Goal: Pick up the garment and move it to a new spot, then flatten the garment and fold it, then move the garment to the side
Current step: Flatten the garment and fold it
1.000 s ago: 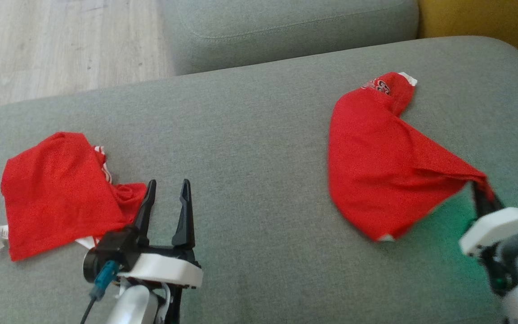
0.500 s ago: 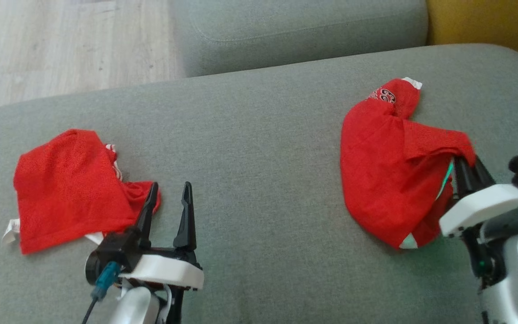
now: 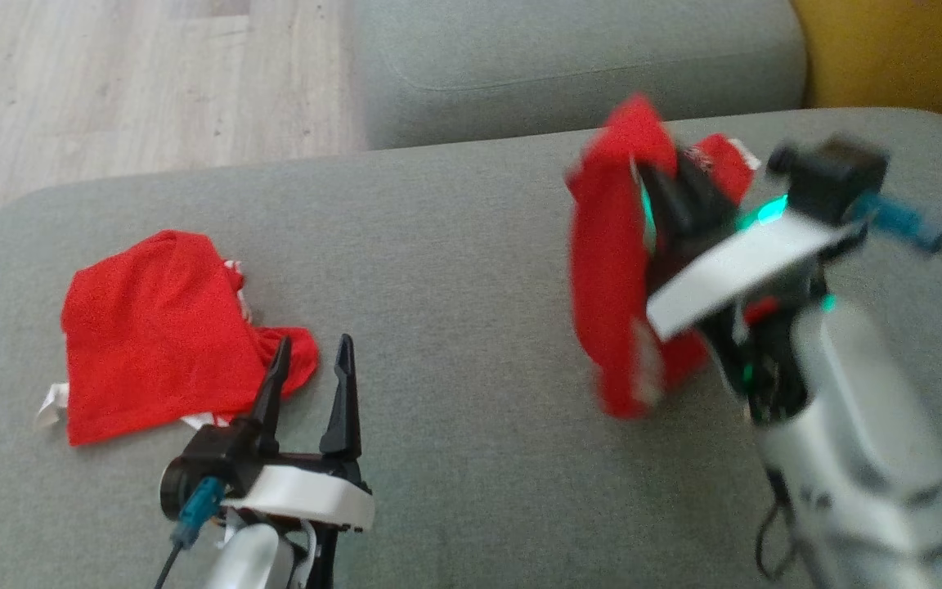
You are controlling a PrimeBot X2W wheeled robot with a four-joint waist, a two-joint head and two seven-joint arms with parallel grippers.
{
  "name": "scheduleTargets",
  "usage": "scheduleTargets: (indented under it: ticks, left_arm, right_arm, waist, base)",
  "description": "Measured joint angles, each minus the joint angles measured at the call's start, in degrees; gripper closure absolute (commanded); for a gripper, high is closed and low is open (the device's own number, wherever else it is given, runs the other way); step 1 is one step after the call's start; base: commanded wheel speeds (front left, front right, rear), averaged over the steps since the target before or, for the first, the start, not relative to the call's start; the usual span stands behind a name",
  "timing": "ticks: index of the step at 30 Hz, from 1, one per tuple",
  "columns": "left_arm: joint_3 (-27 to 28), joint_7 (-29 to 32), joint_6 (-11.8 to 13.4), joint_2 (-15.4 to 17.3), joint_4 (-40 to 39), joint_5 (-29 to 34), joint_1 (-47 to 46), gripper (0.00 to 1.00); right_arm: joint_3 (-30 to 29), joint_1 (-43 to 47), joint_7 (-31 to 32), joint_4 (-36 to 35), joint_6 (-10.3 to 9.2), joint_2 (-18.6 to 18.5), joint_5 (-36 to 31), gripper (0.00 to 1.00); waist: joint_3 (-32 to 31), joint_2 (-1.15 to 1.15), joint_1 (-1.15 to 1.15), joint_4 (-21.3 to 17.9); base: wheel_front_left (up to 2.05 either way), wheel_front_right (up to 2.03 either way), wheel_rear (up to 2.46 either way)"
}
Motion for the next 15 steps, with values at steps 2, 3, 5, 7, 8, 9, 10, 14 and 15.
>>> scheduleTargets:
  ticks: [2, 3, 5, 7, 8, 9, 10, 14, 15]
  left_arm:
    - [-0.4, 0.0, 0.0, 0.0, 0.1, -0.1, 0.1, 0.00]
    - [-0.5, 0.0, 0.0, 0.0, 0.1, -0.1, 0.3, 0.00]
    - [-0.5, 0.0, 0.1, 0.0, 0.1, -0.1, 1.0, 0.00]
    - [-0.3, 0.0, 0.1, 0.0, 0.0, -0.1, 1.7, 0.00]
    - [-0.2, 0.0, 0.1, 0.0, 0.0, -0.1, 2.0, 0.00]
    - [0.0, 0.0, 0.1, 0.0, -0.1, 0.0, 2.3, 0.00]
    - [0.2, 0.0, 0.1, 0.0, -0.1, 0.0, 2.3, 0.00]
    - [0.8, 0.0, 0.1, 0.0, -0.3, 0.1, 2.3, 0.00]
    - [0.8, 0.0, 0.0, 0.0, -0.3, 0.1, 2.2, 0.00]
  right_arm:
    - [0.3, -4.5, -2.2, 1.1, 0.00, 0.2, 5.1, 1.00]
    - [0.0, -6.4, -3.2, 1.8, 0.00, 0.1, 5.7, 1.00]
    - [-1.2, -8.7, -4.4, 3.1, 0.00, 0.1, 5.7, 1.00]
    - [-2.9, -8.7, -4.5, 3.9, 0.00, 0.1, 5.6, 1.00]
    - [-4.0, -7.9, -4.5, 4.2, 0.00, 0.1, 5.2, 1.00]
    - [-5.4, -6.6, -4.2, 4.2, 0.00, 0.2, 4.6, 1.00]
    - [-7.0, -4.7, -3.6, 4.1, 0.00, 0.1, 4.2, 1.00]
    - [-14.6, 7.2, -0.6, 4.0, 0.00, 0.2, 3.0, 1.00]
    - [-16.3, 10.4, 0.4, 4.1, 0.00, 0.2, 1.9, 1.00]
  waist:
    - [-0.3, 0.00, 0.00, 0.5]
    - [-0.5, 0.00, 0.00, 0.7]
    - [-0.7, 0.00, 0.00, 1.0]
    - [-0.8, 0.00, 0.00, 1.0]
    - [-0.7, 0.00, 0.00, 0.9]
    - [-0.6, 0.00, 0.00, 0.7]
    - [-0.4, 0.00, 0.00, 0.5]
    - [0.5, 0.00, 0.00, -0.4]
    - [0.8, 0.00, 0.00, -0.7]
  base:
    - [0.00, 0.00, 0.00]
    - [0.00, 0.00, 0.00]
    - [0.00, 0.00, 0.00]
    - [0.00, 0.00, 0.00]
    - [0.00, 0.00, 0.00]
    - [0.00, 0.00, 0.00]
    - [0.00, 0.00, 0.00]
    - [0.00, 0.00, 0.00]
    - [0.00, 0.00, 0.00]
